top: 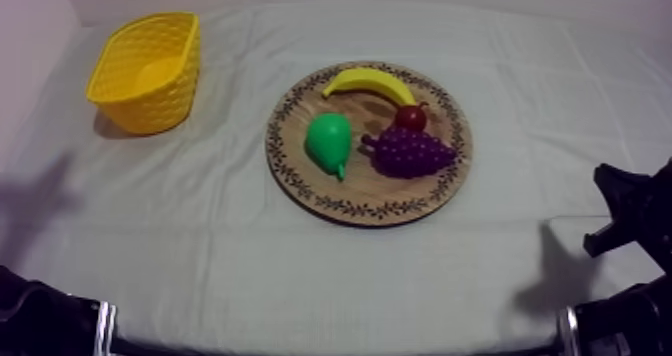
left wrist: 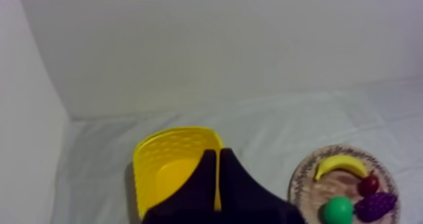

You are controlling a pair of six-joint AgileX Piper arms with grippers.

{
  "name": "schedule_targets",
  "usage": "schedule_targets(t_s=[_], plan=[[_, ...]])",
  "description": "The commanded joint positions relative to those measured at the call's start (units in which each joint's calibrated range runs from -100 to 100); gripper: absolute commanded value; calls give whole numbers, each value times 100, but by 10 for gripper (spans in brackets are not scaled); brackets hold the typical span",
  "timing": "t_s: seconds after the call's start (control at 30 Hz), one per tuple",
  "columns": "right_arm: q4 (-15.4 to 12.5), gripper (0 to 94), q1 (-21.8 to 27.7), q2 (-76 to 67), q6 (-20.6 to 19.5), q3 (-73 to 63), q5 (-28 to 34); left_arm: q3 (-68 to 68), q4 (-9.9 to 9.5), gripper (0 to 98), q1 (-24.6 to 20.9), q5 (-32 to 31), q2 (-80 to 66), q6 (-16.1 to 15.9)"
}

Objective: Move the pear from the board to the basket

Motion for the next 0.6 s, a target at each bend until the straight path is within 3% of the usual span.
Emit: schedule_targets(t_s=[0.0,0.33,0.57], plan=[[0,5,-3,-1,0,-1,0,-730,-48,0,222,146,480,148],[0,5,-3,-1,0,-1,0,-1413,-519,1,1474,753,1584,1000],[0,5,-3,-1,0,-1,0,-1450,-740,21,2317,1099,2280,1696]])
